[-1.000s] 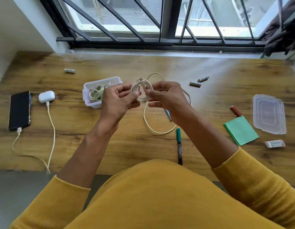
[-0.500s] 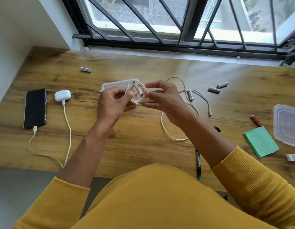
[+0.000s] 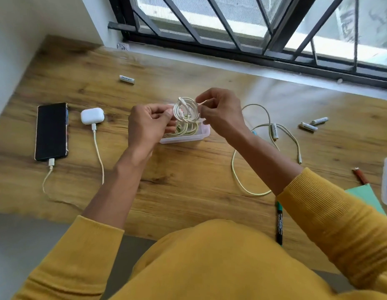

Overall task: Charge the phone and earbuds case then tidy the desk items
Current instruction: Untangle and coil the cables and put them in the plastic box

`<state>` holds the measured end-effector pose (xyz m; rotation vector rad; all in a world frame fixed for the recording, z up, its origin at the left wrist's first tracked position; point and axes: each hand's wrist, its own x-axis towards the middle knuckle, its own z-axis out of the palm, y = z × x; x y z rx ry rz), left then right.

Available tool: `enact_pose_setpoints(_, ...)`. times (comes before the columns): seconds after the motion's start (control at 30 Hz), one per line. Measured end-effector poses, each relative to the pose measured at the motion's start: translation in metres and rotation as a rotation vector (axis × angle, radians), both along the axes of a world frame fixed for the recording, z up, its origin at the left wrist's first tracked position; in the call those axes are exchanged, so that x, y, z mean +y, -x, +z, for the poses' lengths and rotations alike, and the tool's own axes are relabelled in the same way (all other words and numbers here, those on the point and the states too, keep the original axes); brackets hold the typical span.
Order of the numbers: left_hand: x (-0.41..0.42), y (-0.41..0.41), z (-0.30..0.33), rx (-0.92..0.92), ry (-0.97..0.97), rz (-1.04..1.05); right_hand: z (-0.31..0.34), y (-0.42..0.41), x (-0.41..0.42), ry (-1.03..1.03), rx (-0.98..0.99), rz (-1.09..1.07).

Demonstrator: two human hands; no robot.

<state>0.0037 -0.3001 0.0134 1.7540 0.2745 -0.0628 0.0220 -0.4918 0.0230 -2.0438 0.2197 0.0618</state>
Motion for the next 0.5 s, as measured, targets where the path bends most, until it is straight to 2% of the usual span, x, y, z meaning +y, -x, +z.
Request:
enact_pose_setpoints(0.1, -0.004, -0.001, -0.009, 0.043, -0.043, -0.027, -0.006, -0.004, -0.003, 0.229, -0.055, 0.018)
enact_pose_setpoints(0.23, -0.010, 0.002, -0.013, 0.050, -0.120, -0.027, -0.014, -0.001, -0.009, 0.356, -0.080, 0.121)
enact_pose_setpoints(0.37, -0.014, 0.002, -0.017, -0.009, -0.272, -0.047, -0.024, 0.003, -0.014, 0.451, -0.161, 0.187)
enact_pose_setpoints(0.5, -0.018, 0.002, -0.017, -0.124, -0.512, -0.052, -0.025, 0.008, -0.013, 0.633, -0.215, 0.301)
